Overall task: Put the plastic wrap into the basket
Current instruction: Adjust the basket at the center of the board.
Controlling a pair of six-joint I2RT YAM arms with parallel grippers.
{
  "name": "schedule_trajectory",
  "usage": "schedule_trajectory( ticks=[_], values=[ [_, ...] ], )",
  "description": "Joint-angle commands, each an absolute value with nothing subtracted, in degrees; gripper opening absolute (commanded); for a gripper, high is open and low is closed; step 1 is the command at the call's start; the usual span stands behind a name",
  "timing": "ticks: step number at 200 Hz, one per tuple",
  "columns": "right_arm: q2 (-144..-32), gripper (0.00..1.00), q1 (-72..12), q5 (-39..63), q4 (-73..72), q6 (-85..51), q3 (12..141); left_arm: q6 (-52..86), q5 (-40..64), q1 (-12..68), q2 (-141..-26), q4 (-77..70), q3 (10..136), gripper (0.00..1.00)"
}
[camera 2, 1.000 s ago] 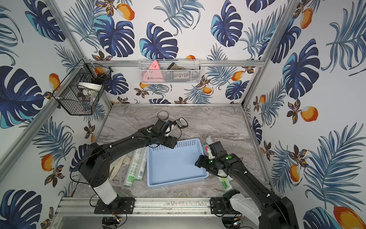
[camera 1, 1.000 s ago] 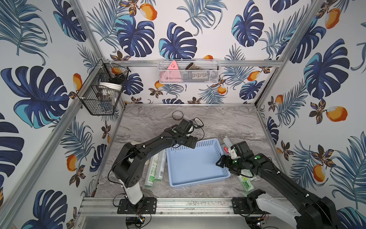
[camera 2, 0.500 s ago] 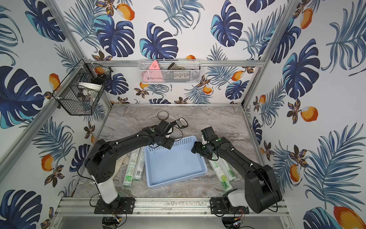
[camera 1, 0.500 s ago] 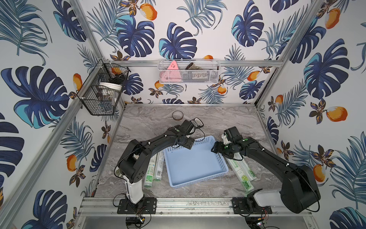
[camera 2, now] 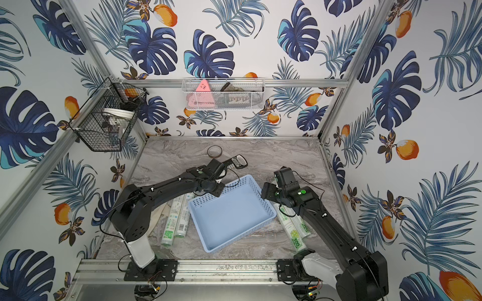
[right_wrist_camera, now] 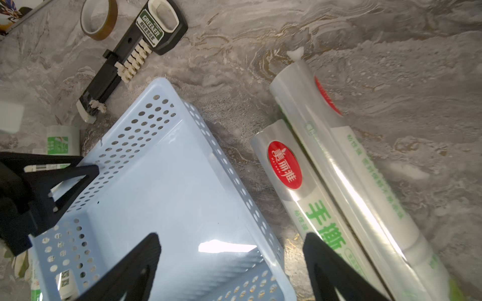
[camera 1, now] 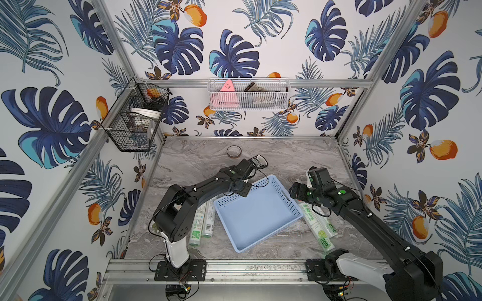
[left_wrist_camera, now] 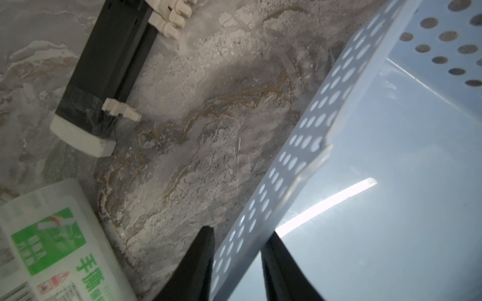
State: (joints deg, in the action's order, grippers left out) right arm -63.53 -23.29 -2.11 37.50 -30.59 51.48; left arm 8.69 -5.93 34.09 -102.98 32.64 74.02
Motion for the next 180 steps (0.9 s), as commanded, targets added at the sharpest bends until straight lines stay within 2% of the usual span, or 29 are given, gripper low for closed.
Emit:
schedule_trajectory(
  ticks=[1,24,40,81,99,129,166,180],
  values=[
    [-62.1,0.91,-23.2,-6.4,39.3,-30.5,51.2,12.0,-6.6,34.1,-100.5,34.4,71.6,0.36],
    [-62.6,0.93,-22.8,-9.1,40.0,-31.1,51.3,16.3,-7.7,34.0,-98.0,34.2,69.2,0.34],
    [-63.5,0.94,-21.5,-9.7,40.1,-31.8,51.3,20.1,-7.5,34.0,-96.8,33.9,67.8,0.27],
    [-67.7,0.96,-10.5,-0.4,38.2,-31.8,49.6,30.2,-7.6,34.1,-95.1,32.9,64.0,0.16],
    [-70.4,0.96,-6.6,2.5,37.5,-31.3,48.8,32.6,-5.5,34.2,-93.1,30.1,60.8,0.16],
    [-73.9,0.98,-3.1,-0.5,37.0,-32.4,48.3,35.7,-7.4,34.2,-89.7,28.7,57.3,0.16],
    [-77.2,1.00,7.0,-2.2,33.9,-31.0,49.3,36.7,-3.8,34.8,-88.3,27.5,56.2,0.16],
    [-79.7,1.00,12.1,2.8,32.4,-31.0,49.4,37.7,-3.4,35.7,-88.2,27.0,55.5,0.17]
  ],
)
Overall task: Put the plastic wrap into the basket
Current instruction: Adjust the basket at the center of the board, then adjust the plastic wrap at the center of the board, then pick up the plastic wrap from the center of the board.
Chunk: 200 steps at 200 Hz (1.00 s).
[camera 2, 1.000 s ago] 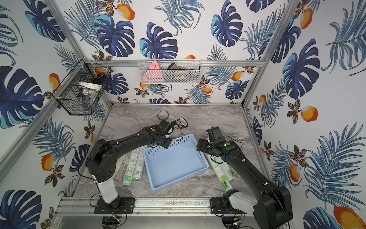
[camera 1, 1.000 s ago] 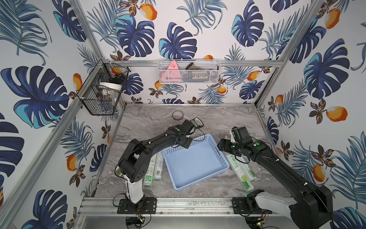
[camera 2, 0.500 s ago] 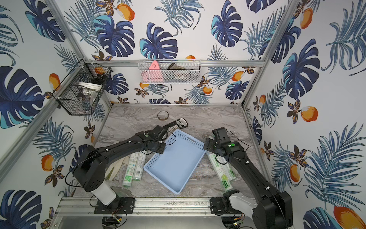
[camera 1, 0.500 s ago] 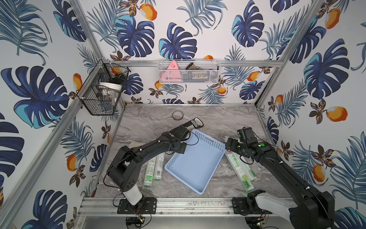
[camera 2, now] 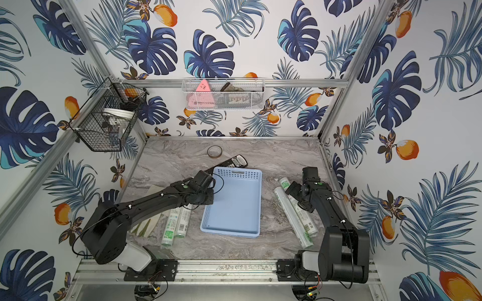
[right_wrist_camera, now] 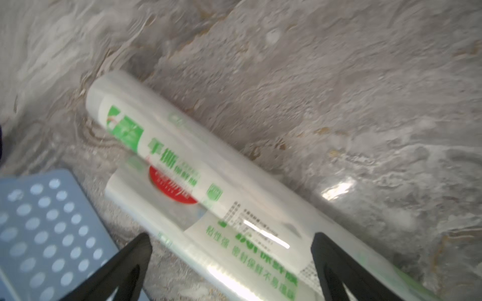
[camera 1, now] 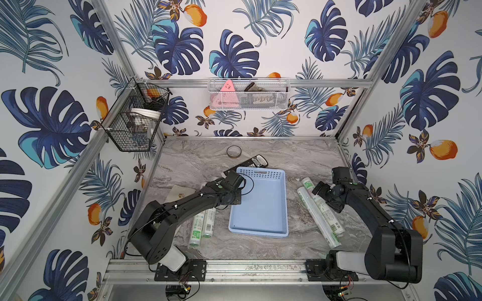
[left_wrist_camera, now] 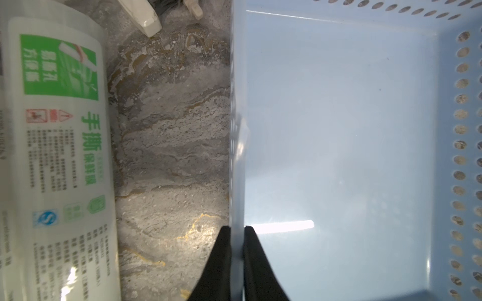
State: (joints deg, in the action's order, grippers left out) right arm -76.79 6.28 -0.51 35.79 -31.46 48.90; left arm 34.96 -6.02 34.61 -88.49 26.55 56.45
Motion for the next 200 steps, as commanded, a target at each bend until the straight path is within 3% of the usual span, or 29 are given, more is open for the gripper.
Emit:
schedule_trajectory(
  ticks=[1,45,143,164,181,200],
  values=[
    [-79.9,1.00,12.4,3.2,32.3,-31.0,49.4,37.8,-3.3,35.8,-88.2,26.9,55.4,0.17],
    [-82.2,1.00,16.6,12.3,27.9,-31.9,47.0,39.9,-3.7,37.6,-88.3,27.5,54.8,0.22],
    [-76.1,0.97,16.4,16.9,26.0,-31.7,36.1,35.7,-5.1,37.8,-79.1,30.1,56.7,0.59],
    [-74.2,0.93,15.8,18.3,26.1,-31.1,35.0,35.6,-4.9,37.7,-76.8,30.2,56.6,0.60],
    [-74.0,1.00,13.3,18.2,27.4,-31.3,35.5,35.2,-2.5,37.8,-75.4,29.1,56.4,0.60],
    [-74.8,1.00,8.2,16.1,29.1,-31.0,37.0,33.5,4.6,39.1,-74.4,25.9,56.3,0.60]
  ],
)
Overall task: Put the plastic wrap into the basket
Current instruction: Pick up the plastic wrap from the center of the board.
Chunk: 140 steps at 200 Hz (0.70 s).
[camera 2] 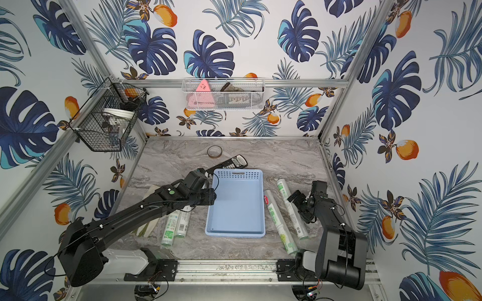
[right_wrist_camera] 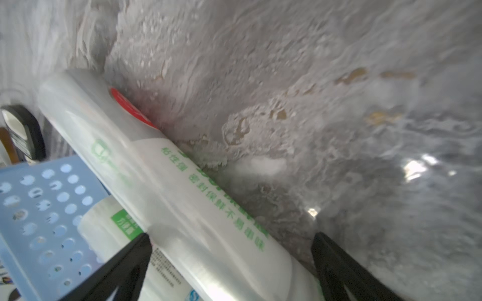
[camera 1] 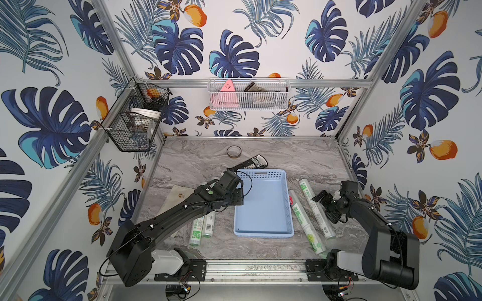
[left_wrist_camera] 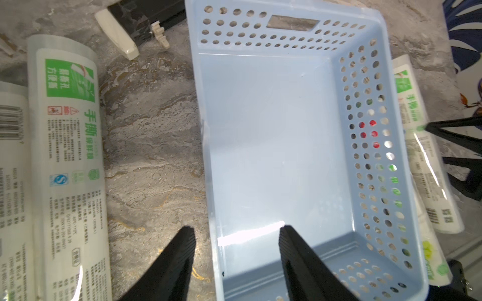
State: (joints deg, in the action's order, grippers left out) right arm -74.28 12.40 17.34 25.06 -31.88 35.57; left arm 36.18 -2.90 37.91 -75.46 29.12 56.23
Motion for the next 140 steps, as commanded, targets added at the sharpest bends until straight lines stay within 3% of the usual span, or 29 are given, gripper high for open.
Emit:
schedule_trajectory(
  ticks=[1,61,102,118,140],
  values=[
    [-74.8,1.00,7.9,15.8,29.2,-31.0,37.2,33.5,4.9,39.2,-74.4,25.8,56.4,0.60],
    [-79.0,0.98,-6.1,-1.0,34.7,-35.2,40.6,33.1,0.2,49.3,-77.4,29.0,60.4,0.62],
    [-81.1,0.91,-6.9,-3.9,33.9,-34.0,41.6,33.0,-1.7,52.0,-78.2,29.8,62.0,0.62],
    [-83.4,0.77,-6.9,-3.6,33.5,-33.7,42.6,32.9,-2.5,52.5,-78.3,29.7,62.3,0.62],
    [-85.8,0.77,-6.7,-4.1,32.4,-33.7,43.8,33.1,-2.8,52.9,-78.3,29.8,62.8,0.62]
  ],
)
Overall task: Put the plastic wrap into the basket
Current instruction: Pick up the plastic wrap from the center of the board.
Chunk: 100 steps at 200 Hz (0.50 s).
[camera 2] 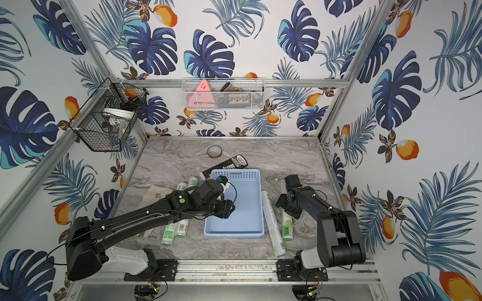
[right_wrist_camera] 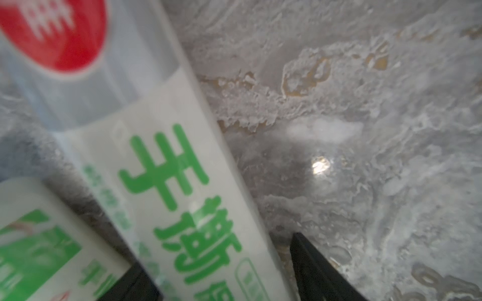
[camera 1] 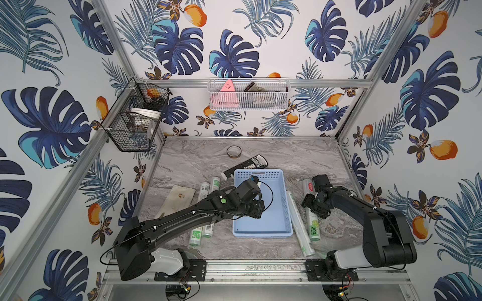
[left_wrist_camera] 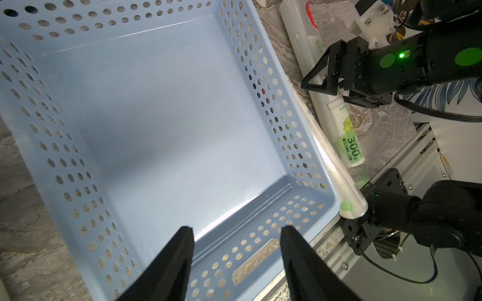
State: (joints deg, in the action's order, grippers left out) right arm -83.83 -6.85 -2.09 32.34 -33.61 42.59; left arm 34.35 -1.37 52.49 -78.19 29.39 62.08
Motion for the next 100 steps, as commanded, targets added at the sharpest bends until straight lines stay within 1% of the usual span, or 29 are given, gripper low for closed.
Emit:
schedule_trajectory(
  ticks=[1,21,34,47,68,77,87,100],
  values=[
    [-86.0,0.77,-6.7,-4.1,32.5,-33.7,43.8,33.1,-2.9,53.0,-78.3,29.8,62.8,0.62],
    [-87.9,0.75,-6.7,-3.7,32.4,-33.3,45.0,33.4,-3.4,53.3,-78.2,29.7,62.8,0.62],
    [-88.5,0.71,-6.7,-3.7,32.5,-33.0,45.2,33.5,-3.6,53.3,-78.3,29.8,62.8,0.62],
    [-88.8,0.70,-6.5,-3.9,32.2,-33.6,44.7,33.5,-3.6,53.4,-78.2,29.6,62.7,0.62],
    [-88.7,0.65,-6.5,-4.1,31.9,-33.5,44.7,33.7,-3.5,53.6,-78.2,29.0,62.3,0.62],
    [-88.8,0.65,-6.5,-4.4,32.2,-33.4,45.2,33.6,-3.3,53.7,-78.0,28.4,62.1,0.62],
    [-88.8,0.58,-6.5,-4.0,32.4,-32.8,45.7,33.7,-3.5,53.8,-77.9,27.9,61.7,0.62],
    [-88.7,0.53,-6.5,-4.0,32.5,-32.4,46.3,33.7,-4.2,53.8,-77.5,27.4,61.3,0.63]
  ],
)
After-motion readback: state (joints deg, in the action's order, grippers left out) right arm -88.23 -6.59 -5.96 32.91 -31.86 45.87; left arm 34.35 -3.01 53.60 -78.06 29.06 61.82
